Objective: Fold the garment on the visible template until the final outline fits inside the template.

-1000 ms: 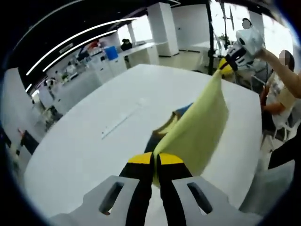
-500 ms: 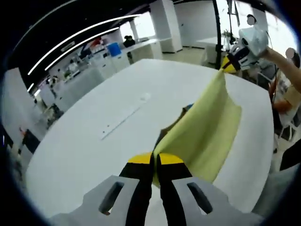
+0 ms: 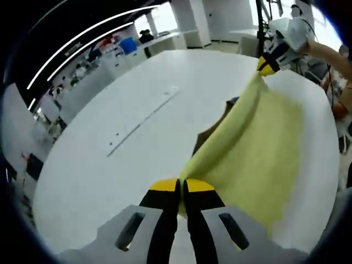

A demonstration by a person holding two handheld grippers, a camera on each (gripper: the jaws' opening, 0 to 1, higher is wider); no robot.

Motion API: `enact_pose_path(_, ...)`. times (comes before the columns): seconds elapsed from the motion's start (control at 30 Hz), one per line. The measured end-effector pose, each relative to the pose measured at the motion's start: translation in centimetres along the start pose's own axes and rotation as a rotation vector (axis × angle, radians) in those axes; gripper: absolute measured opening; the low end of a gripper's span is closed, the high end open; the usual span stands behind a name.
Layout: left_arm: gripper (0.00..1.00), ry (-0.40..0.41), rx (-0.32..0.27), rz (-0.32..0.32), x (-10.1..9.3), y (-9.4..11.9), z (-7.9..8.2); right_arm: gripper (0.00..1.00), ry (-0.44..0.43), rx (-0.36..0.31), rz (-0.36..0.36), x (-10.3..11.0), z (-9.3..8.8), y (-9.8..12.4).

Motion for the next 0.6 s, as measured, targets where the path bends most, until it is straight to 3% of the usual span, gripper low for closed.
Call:
enact_pose_path(0.2,0.01,0.021,0.039,-0.001,0.5,-2.4,-1.1,0.00,-0.015,0.006,0.027,-0.3,-0.4,-2.1)
enact_pose_path(0.37,0.01,0.015,0.045,-0.008,0.6,-3.3,-1.6,0.00,-0.062,0.003,0.055,-0.5,-0.8,-3.3)
enact_pose_path(0.6,0.01,0.012,0.056,-0.011,0.5,-4.3,-2.3,0.00,-0.054,0.012,0.098,-0.4,-1.3,-4.6)
Point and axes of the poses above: the point that each gripper's makers call its tool centre point, and the gripper's own axes: y roughly backward along the fingers, x roughly to its left, z roughly out of its top, the point moved 7 cm from there along y, roughly backward along the fingers, and after that the axes turned 4 degrees about -y, right-handed, at the moved point
